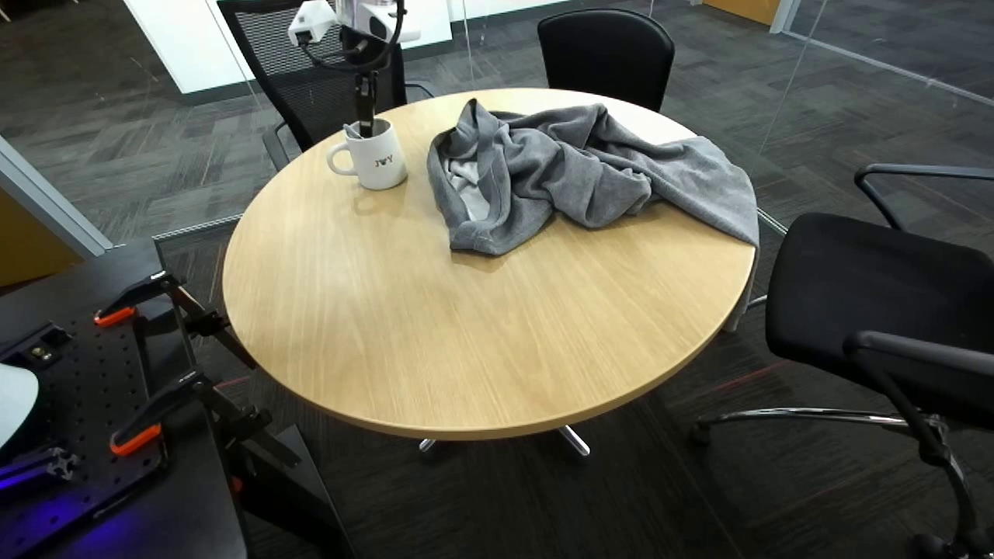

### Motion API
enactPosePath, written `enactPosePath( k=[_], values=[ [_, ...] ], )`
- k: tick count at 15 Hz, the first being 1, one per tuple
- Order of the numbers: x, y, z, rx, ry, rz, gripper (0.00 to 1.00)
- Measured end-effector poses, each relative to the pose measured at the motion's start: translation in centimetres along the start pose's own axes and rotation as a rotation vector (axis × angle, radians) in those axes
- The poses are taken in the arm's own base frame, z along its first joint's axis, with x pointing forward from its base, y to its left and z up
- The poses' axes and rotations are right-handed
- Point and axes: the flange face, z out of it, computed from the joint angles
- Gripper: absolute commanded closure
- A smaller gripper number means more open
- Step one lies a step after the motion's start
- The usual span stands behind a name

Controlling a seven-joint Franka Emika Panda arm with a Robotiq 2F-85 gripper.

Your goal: Pick up the marker from the cup and place it on the table

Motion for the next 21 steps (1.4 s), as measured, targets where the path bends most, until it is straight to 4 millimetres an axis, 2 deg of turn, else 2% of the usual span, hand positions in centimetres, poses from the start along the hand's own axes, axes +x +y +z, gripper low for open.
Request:
enactPosePath(
  k=[11, 12, 13, 14, 15, 17, 18, 21],
  values=[
    [0.2, -0.5, 1.5, -0.014, -0.015, -0.004, 0.6],
    [0.1, -0.5, 1.6, -0.016, -0.018, -0.005, 0.69],
    [0.1, -0.5, 1.7, -0.018, -0.02, -0.006, 0.84],
    [0.1, -0.6, 1.7, -0.02, -0.023, -0.007, 0.89],
    [0.1, -0.6, 1.7, -0.021, -0.025, -0.007, 0.98],
    [0.1, -0.7, 1.7, -0.023, -0.028, -0.007, 1.0],
    [0.1, -0.7, 1.6, -0.024, -0.03, -0.008, 0.97],
    [0.2, -0.8, 1.5, -0.021, -0.027, -0.008, 0.97]
  ],
)
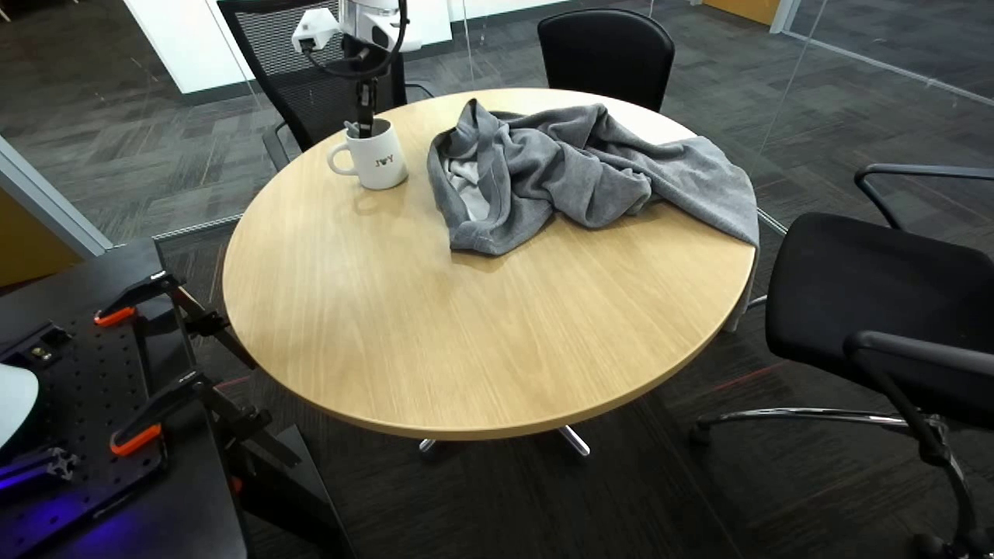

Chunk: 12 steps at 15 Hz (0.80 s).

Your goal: Pick up the marker from the cup and place it on the table

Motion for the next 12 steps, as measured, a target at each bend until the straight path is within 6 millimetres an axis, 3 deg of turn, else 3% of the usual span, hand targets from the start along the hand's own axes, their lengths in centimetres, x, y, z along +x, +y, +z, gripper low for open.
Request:
enactPosePath(
  k=[5, 12],
  values=[
    [-0.2, -0.3, -0.7, 0.007, 0.008, 0.018, 0.97],
    [-2.0, -1.1, -4.2, 0.032, 0.041, 0.025, 0.97]
  ],
)
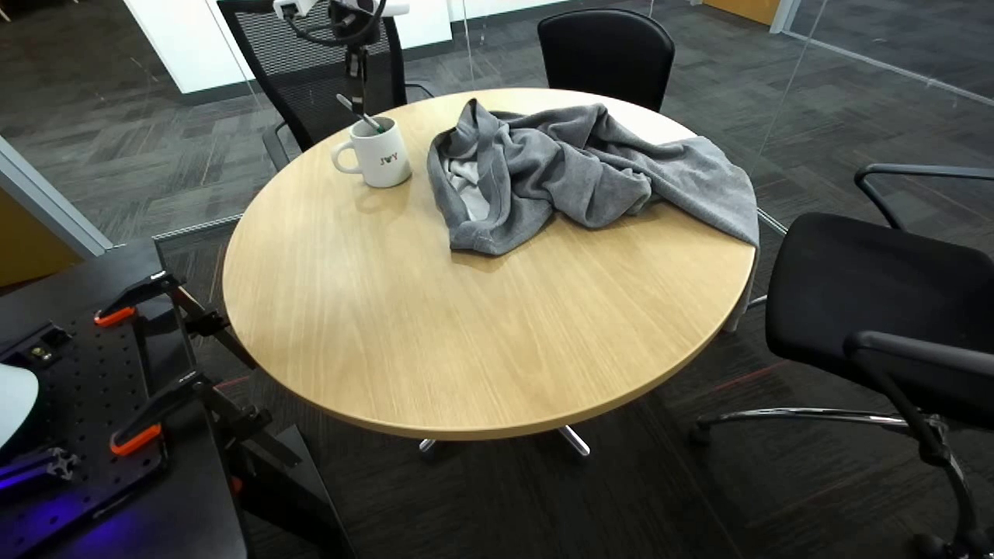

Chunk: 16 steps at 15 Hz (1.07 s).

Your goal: Pick up the marker from the cup and place it on the table

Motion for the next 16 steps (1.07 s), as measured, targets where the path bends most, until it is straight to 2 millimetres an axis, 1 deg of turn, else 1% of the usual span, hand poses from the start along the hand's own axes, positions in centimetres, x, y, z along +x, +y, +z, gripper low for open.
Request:
enactPosePath(
  k=[5, 10, 13, 16],
  values=[
    [-2.6, 0.0, -3.1, 0.003, 0.035, 0.024, 0.97],
    [-6.4, 0.7, -5.7, -0.013, 0.123, 0.063, 0.97],
    [-8.7, 1.9, -6.5, -0.011, 0.194, 0.105, 0.97],
    [-10.5, 4.0, -6.7, -0.007, 0.251, 0.136, 0.97]
  ],
)
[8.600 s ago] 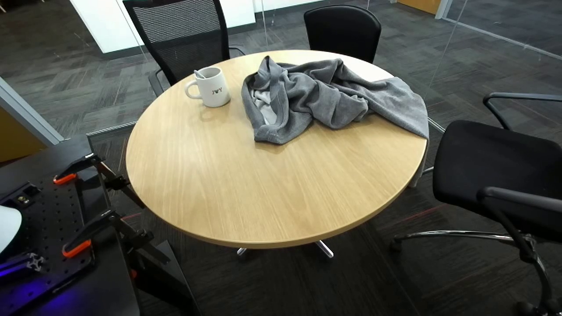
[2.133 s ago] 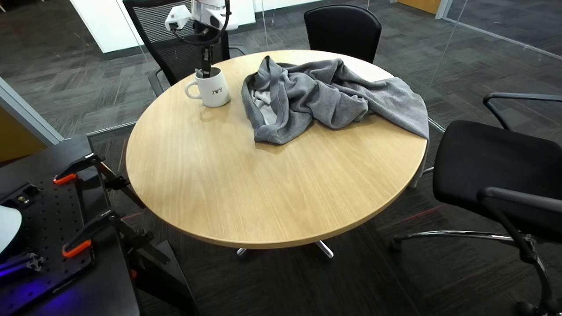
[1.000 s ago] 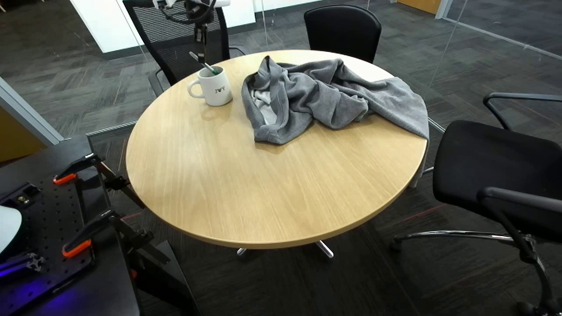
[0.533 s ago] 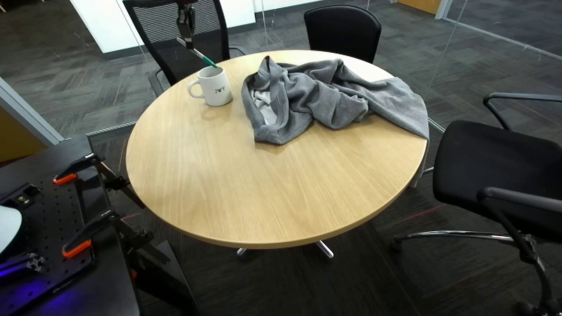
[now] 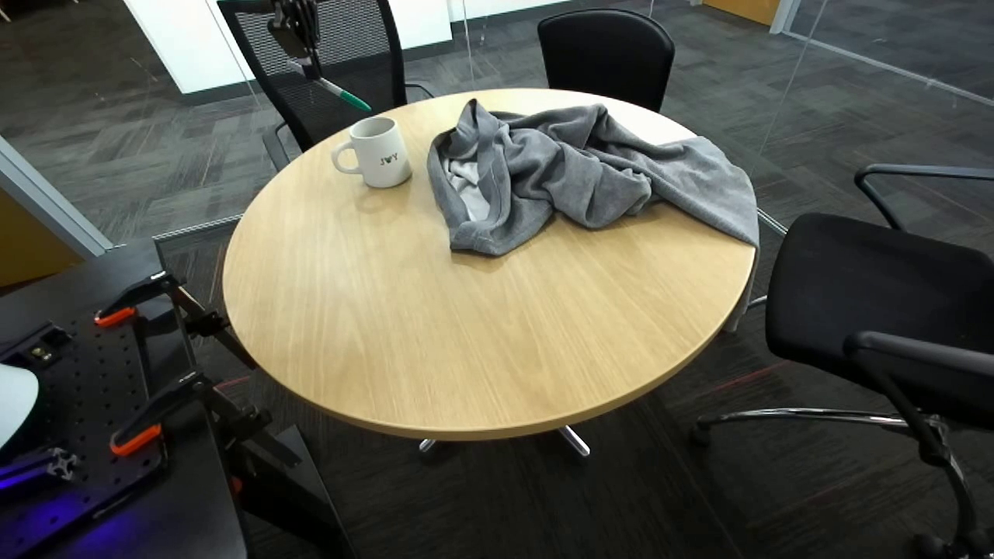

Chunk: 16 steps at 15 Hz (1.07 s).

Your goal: Pick up the marker from the cup and place it on the table

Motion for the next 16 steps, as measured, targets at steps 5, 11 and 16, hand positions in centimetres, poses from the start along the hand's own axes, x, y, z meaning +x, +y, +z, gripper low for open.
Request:
enactPosePath(
  k=[5, 11, 16],
  values=[
    [-1.4, 4.5, 0.5, -0.001, 0.038, 0.022, 0.97],
    [-0.9, 8.7, 3.3, 0.002, 0.042, 0.066, 0.97],
    [0.3, 10.8, 6.6, -0.01, 0.031, 0.103, 0.97]
  ],
)
